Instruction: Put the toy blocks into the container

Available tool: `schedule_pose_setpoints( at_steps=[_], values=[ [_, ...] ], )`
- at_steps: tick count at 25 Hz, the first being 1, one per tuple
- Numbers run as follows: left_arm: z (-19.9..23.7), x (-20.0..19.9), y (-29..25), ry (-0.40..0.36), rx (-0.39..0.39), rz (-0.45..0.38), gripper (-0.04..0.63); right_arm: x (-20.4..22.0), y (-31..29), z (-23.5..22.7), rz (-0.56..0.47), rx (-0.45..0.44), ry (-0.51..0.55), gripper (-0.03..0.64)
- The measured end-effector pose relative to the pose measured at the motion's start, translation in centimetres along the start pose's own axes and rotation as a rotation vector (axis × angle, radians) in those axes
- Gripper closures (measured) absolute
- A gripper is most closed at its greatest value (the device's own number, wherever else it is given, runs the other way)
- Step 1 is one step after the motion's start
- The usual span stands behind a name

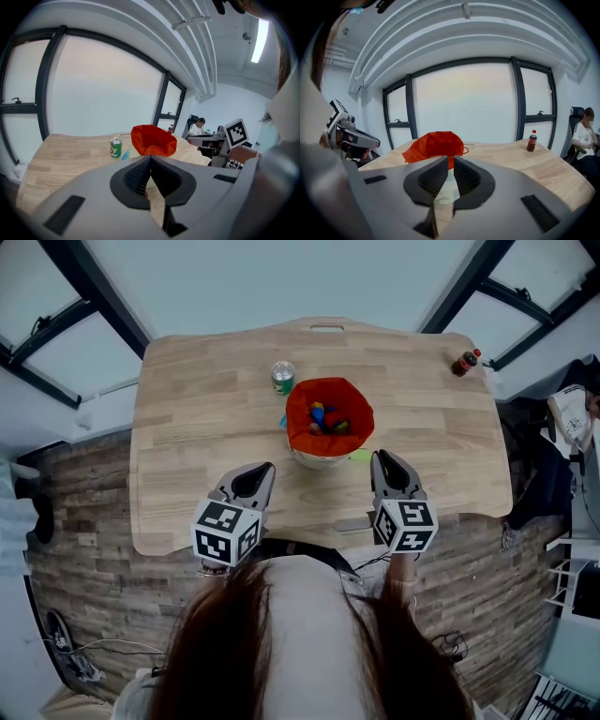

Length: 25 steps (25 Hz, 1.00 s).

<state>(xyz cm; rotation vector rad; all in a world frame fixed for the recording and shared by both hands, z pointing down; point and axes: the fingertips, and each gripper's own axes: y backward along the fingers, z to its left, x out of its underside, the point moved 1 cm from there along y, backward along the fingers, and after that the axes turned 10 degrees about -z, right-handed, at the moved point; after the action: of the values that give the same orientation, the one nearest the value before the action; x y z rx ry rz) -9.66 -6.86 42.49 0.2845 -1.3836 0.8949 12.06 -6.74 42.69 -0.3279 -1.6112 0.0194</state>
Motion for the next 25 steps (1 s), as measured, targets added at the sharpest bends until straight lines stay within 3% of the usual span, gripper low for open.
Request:
schedule_pose_setpoints(
  at_steps=[25],
  values=[
    [-3.6,0.5,0.3,-0.020,0.000,-0.030,0.586,3.6,3.9,-0.1,0.101,-0.056,0.011,0.565]
  ],
)
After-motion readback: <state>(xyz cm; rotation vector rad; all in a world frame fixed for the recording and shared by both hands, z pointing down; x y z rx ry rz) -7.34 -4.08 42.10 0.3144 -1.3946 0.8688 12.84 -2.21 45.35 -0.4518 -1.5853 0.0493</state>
